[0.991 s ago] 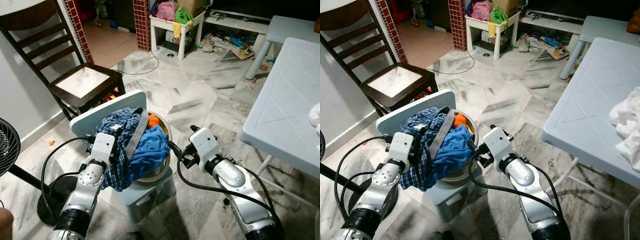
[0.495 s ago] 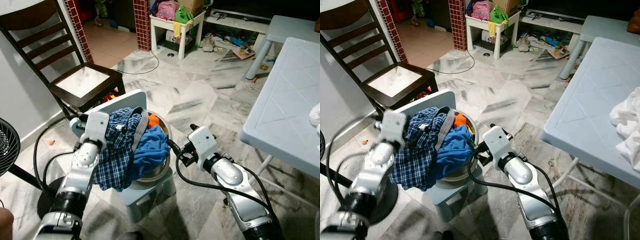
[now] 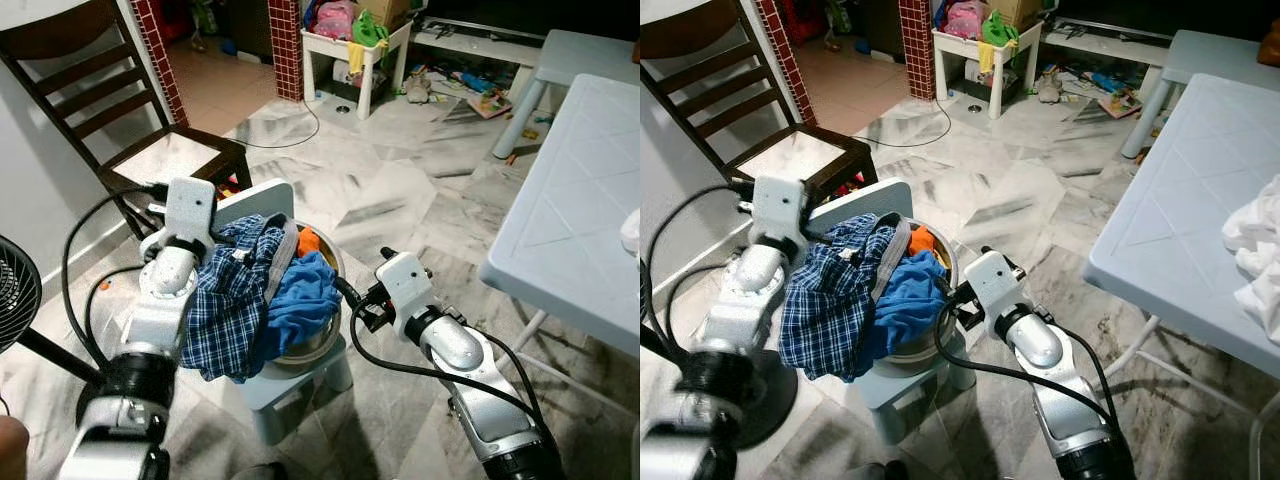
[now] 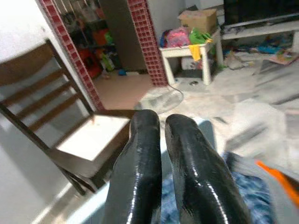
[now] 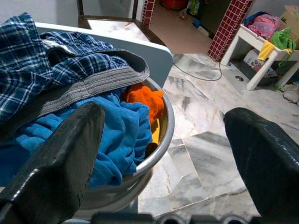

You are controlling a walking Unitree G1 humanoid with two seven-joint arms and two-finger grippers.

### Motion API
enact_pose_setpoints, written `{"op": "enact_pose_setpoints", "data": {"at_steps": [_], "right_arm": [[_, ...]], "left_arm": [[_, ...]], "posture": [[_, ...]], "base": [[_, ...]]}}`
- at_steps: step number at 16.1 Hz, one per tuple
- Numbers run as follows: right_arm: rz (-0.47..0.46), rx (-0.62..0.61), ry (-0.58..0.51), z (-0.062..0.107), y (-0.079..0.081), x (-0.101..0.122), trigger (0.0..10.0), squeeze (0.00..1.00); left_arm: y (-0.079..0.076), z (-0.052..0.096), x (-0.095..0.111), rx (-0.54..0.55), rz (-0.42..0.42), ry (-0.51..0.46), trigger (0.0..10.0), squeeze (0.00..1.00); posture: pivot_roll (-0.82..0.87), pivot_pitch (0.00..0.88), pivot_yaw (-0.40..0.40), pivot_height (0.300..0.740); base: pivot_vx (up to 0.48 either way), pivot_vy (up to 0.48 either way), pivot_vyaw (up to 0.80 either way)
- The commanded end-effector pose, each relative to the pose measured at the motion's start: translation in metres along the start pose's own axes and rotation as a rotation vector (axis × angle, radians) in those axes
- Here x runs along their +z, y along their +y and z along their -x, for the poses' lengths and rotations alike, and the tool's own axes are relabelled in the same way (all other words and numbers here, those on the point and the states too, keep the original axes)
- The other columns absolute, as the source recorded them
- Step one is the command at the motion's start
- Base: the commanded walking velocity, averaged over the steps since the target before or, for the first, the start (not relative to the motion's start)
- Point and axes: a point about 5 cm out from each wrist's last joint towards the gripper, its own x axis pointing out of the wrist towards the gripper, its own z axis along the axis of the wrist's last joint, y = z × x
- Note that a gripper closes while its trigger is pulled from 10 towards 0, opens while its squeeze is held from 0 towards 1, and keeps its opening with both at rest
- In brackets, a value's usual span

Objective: Hang hanger

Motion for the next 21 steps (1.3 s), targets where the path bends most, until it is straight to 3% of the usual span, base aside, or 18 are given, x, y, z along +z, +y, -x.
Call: {"op": "enact_pose_setpoints", "data": {"at_steps": [1,4,7,13,18,19,21], "right_arm": [[0.003,0.001,-0.004,0.000,0.001,0.000,10.0,0.00],[0.005,0.010,-0.002,0.000,0.001,0.000,10.0,0.00],[0.005,0.020,-0.002,-0.001,0.004,0.000,10.0,0.00],[0.012,0.019,0.000,0.000,0.001,0.000,10.0,0.00],[0.017,0.025,-0.005,-0.001,0.001,0.001,10.0,0.00],[0.018,0.023,-0.004,-0.001,0.000,0.001,10.0,0.00],[0.018,0.022,-0.003,0.000,0.000,0.001,10.0,0.00]], "left_arm": [[-0.003,0.009,-0.014,0.000,0.017,0.071,10.0,1.00],[-0.018,0.030,-0.037,-0.037,0.045,0.180,10.0,1.00],[-0.019,0.045,-0.059,-0.025,0.049,0.294,10.0,1.00],[-0.021,0.050,-0.062,-0.028,0.067,0.333,10.0,1.00],[-0.022,0.042,-0.064,-0.038,0.077,0.350,10.0,1.00],[-0.022,0.041,-0.065,-0.039,0.075,0.356,10.0,0.00],[-0.021,0.039,-0.068,-0.044,0.079,0.365,10.0,0.00]], "posture": [[-0.06,0.091,0.061,0.740],[-0.05,0.094,0.050,0.740],[-0.04,0.094,0.046,0.740],[-0.05,0.090,0.040,0.740],[-0.06,0.082,0.037,0.740],[-0.06,0.082,0.037,0.740],[-0.06,0.083,0.036,0.740]], "base": [[0.000,0.000,0.00],[0.000,0.000,0.00],[0.000,0.000,0.00],[0.000,0.000,0.00],[0.000,0.000,0.00],[0.000,0.000,0.00],[0.000,0.000,0.00]]}}
